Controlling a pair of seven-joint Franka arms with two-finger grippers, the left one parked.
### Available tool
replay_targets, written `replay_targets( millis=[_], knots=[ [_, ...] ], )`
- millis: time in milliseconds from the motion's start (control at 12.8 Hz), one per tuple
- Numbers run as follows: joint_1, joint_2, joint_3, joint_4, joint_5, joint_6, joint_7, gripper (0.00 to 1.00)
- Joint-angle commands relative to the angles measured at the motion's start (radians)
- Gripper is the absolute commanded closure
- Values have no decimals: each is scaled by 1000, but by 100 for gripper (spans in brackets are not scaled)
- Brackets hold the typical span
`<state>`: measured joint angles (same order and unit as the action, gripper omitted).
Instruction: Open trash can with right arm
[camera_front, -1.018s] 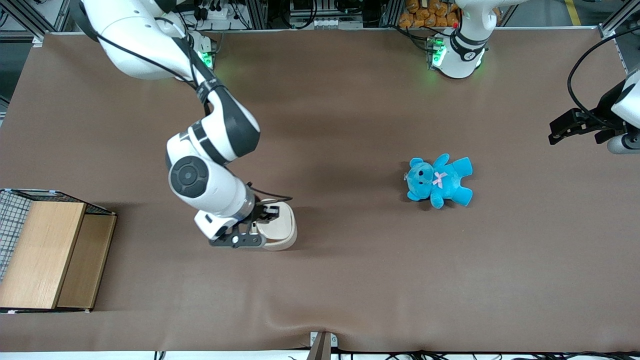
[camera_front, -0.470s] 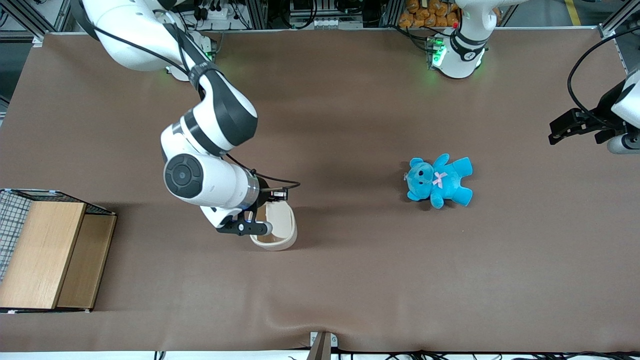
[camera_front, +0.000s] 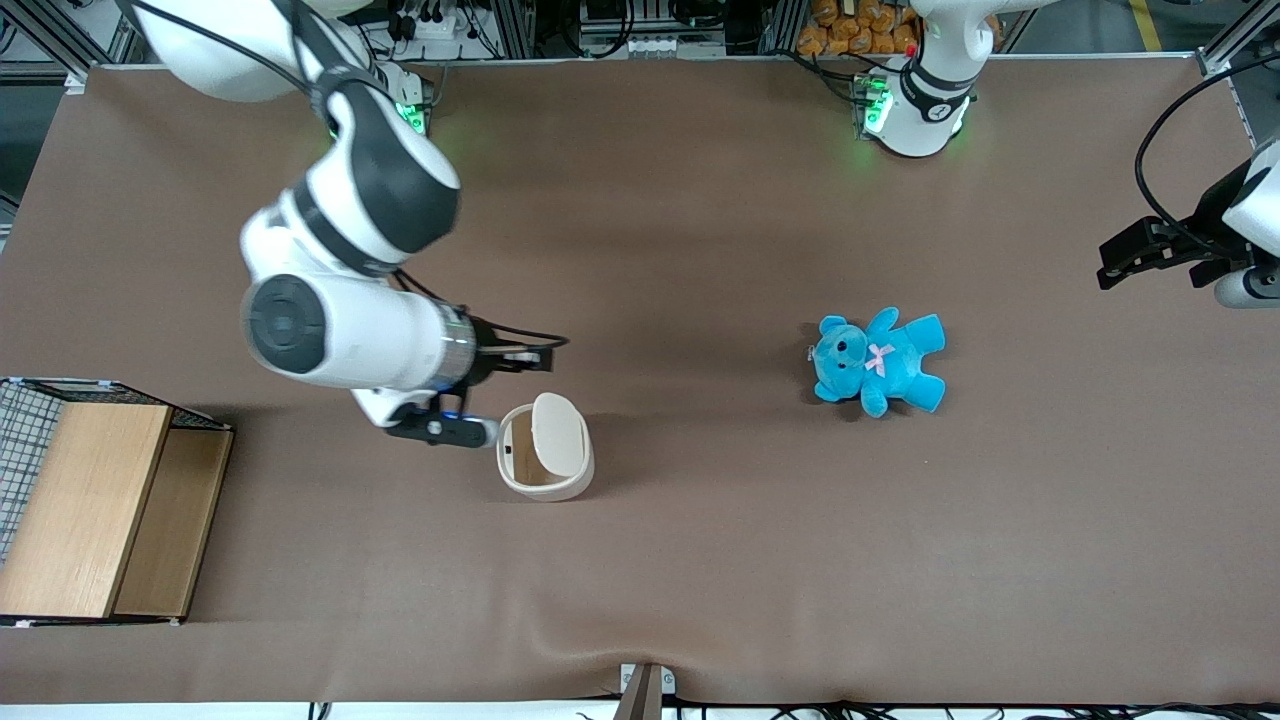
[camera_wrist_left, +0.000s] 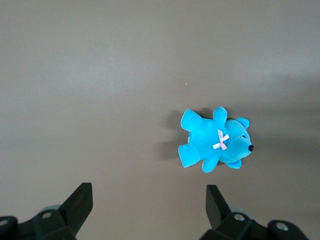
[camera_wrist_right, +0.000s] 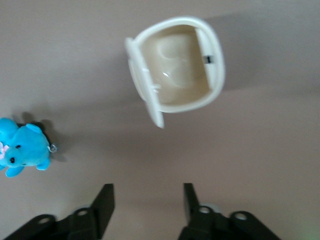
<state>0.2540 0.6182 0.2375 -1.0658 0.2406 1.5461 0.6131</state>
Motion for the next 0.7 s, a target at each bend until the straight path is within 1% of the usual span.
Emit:
replay_targets(
  millis=[0, 157, 470, 548, 627],
  knots=[
    [-73, -43, 8, -14, 29, -90, -9, 0],
    [-111, -51, 11, -14, 25, -145, -35, 0],
    [-200, -109, 8, -22, 20, -205, -182, 0],
    [-215, -115, 6, -22, 8, -227, -196, 0],
    [-226, -127, 9, -22, -35, -237, -199, 0]
  ],
)
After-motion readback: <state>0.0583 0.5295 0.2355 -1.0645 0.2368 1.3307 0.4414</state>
